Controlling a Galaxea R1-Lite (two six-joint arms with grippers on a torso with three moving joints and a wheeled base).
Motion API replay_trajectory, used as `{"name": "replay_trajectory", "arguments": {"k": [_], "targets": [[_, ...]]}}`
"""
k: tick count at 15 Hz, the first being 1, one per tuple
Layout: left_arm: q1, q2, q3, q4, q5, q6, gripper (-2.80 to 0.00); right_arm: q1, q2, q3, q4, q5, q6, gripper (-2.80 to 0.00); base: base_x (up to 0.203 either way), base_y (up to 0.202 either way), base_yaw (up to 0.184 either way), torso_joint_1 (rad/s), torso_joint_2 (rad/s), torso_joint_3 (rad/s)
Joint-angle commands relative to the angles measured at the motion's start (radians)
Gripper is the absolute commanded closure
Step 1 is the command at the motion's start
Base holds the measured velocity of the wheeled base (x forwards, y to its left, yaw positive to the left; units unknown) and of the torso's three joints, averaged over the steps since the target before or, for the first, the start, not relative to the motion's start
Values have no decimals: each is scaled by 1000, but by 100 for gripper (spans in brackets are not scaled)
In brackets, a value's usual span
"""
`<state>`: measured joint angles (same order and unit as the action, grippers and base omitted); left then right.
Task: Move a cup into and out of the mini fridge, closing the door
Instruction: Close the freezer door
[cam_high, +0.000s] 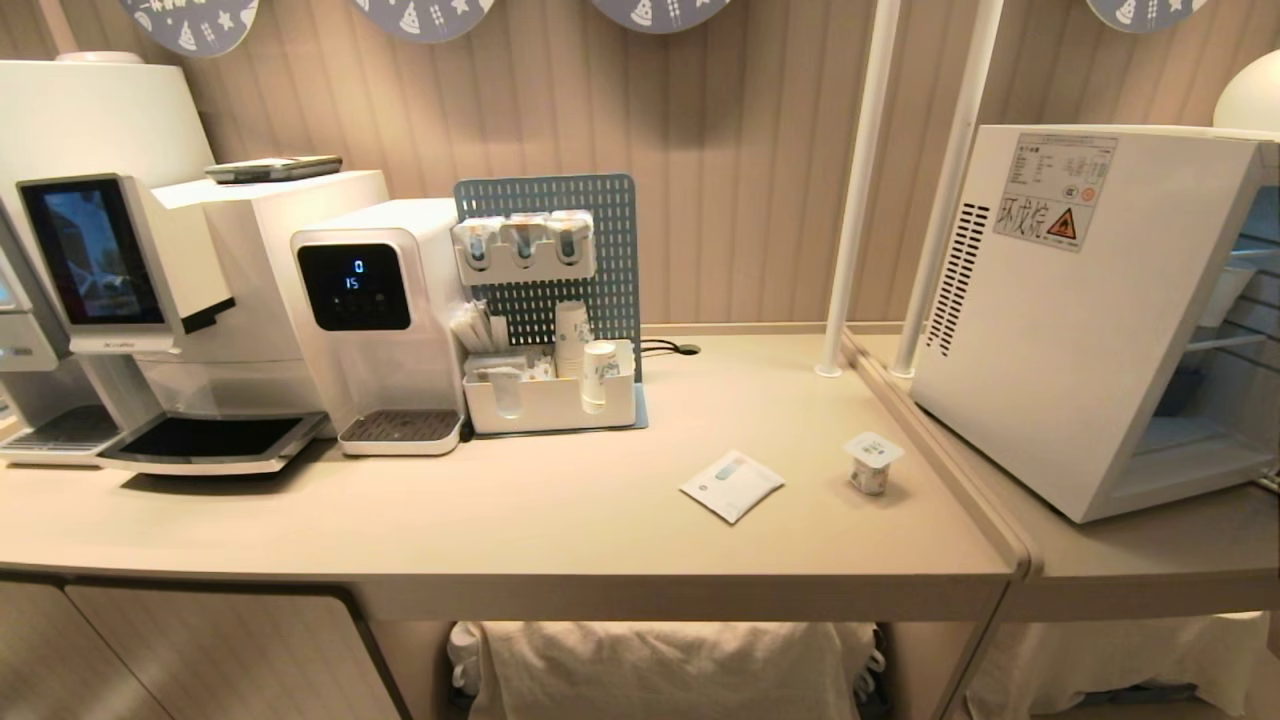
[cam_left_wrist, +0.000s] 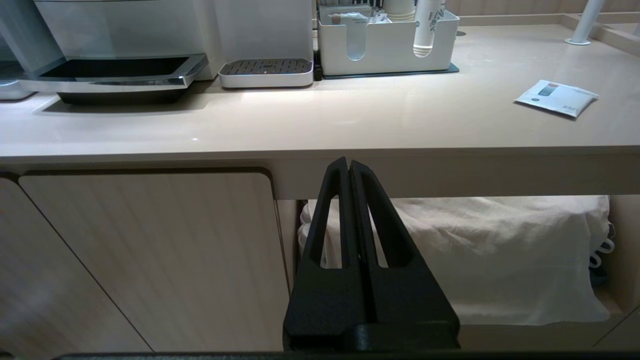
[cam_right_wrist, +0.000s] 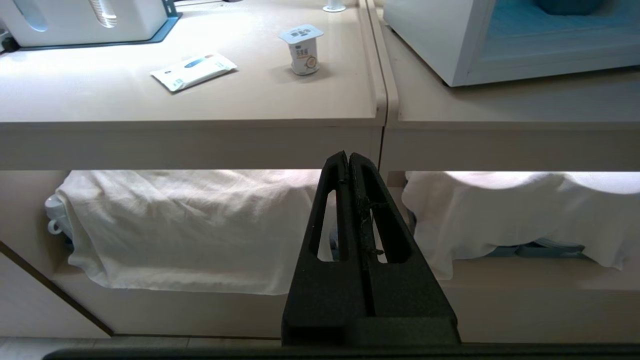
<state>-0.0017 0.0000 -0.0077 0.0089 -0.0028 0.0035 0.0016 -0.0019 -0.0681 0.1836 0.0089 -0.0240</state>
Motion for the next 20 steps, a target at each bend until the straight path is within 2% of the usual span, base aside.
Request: {"name": "replay_trajectory", "arguments": {"k": [1,5,20], "targets": [[0,0,-2,3,0,4,0,0,2,1,0,0,-1,0,0,0,0,0,0,0],[0,0,-2,5,0,4,0,0,2,1,0,0,-1,0,0,-50,3,1,6,0],[0,0,-2,5,0,4,0,0,2,-1,7,2,-4,0,0,-193,0,3,2,2]]}}
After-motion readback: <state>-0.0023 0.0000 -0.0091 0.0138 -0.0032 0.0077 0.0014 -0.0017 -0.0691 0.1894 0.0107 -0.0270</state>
